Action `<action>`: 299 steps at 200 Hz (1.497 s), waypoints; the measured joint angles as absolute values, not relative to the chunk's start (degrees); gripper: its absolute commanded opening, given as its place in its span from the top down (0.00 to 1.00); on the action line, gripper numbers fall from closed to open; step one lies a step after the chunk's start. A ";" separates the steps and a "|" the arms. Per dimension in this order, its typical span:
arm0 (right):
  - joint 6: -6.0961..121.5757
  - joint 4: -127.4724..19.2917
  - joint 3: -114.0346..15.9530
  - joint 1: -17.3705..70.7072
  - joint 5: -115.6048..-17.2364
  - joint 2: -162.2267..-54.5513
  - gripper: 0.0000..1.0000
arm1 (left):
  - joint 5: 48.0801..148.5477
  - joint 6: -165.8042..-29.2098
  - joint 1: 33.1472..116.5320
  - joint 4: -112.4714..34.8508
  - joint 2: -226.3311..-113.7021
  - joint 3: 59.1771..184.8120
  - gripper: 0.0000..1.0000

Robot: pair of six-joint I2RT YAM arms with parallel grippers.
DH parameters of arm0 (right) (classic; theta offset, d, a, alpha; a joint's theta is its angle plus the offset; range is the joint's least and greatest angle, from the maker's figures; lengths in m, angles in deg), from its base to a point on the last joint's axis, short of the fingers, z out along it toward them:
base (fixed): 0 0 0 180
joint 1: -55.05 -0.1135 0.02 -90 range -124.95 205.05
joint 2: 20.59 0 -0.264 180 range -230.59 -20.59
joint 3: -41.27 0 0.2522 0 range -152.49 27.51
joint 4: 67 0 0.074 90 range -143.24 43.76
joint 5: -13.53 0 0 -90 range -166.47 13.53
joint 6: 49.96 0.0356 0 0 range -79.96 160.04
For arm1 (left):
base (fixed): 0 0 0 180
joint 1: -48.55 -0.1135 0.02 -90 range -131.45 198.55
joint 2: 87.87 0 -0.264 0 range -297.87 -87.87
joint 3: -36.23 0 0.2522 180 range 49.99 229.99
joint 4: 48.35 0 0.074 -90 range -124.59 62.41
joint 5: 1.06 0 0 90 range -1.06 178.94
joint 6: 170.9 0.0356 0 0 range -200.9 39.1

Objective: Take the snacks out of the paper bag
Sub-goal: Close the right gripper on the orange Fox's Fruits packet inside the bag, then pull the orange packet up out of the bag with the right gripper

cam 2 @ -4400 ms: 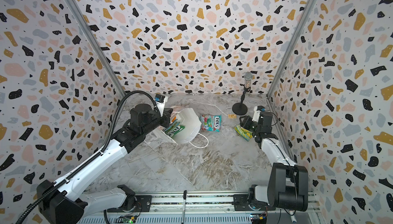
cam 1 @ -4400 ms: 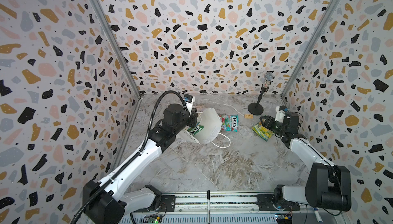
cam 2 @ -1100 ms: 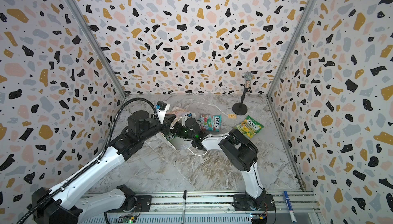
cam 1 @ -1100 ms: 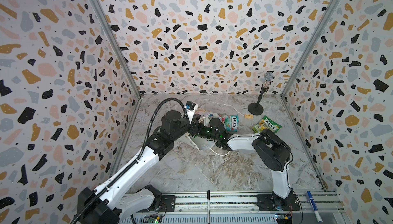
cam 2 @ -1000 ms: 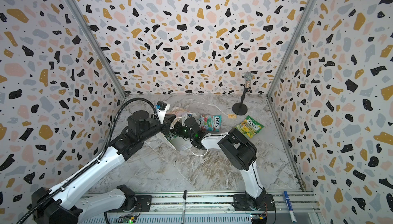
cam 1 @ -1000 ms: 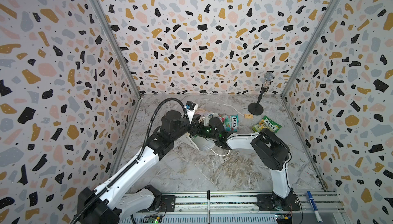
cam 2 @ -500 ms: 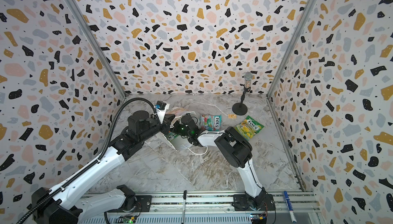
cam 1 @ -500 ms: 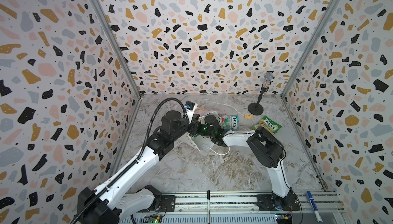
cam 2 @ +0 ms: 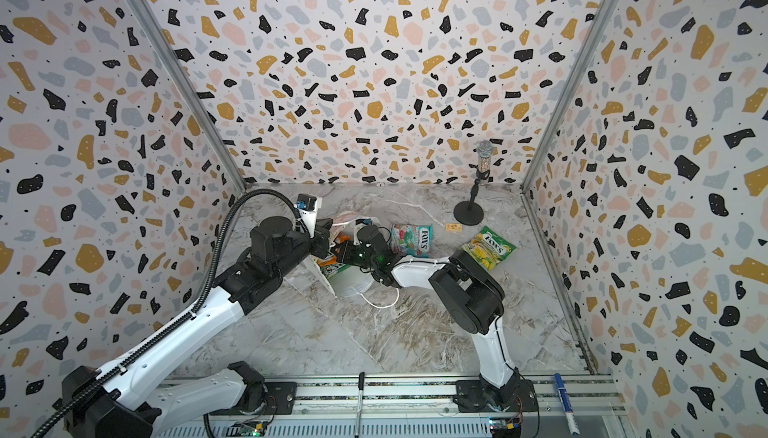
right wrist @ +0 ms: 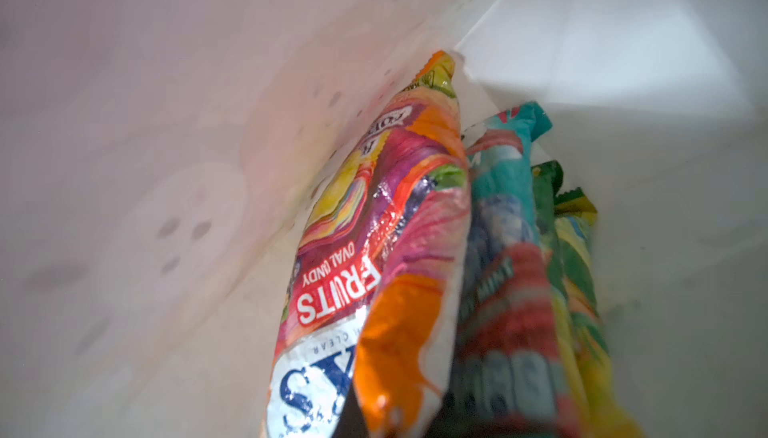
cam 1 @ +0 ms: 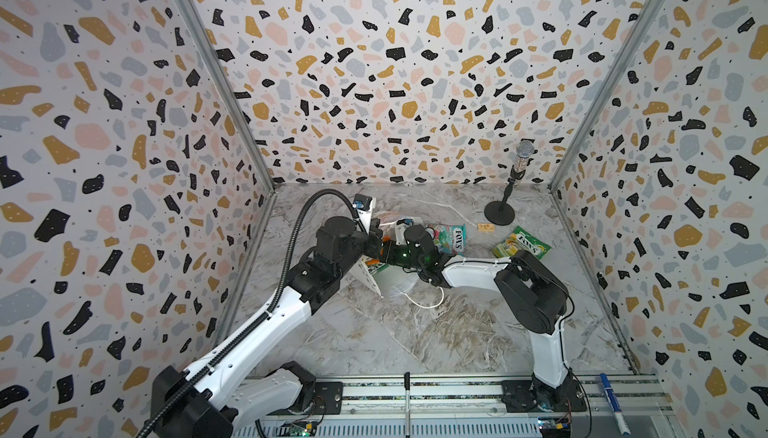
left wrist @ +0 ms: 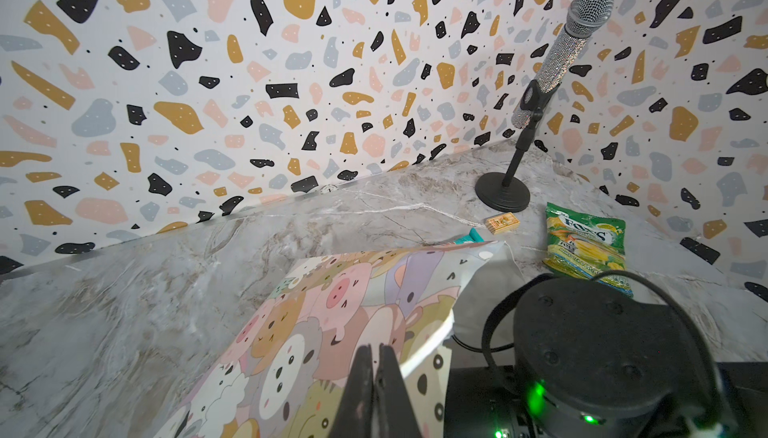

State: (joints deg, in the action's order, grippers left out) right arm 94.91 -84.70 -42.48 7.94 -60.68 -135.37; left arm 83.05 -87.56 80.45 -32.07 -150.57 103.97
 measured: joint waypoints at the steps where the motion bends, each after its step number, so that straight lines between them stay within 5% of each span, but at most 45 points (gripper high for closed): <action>1: 94.87 -84.68 -42.40 8.00 -60.59 -135.22 1.00 | 82.94 -87.56 80.47 -32.07 -150.59 103.97 1.00; 299: 66.98 -59.57 -41.81 10.96 -60.22 -105.32 1.00 | 77.87 -87.60 80.47 -31.98 -151.38 103.97 1.00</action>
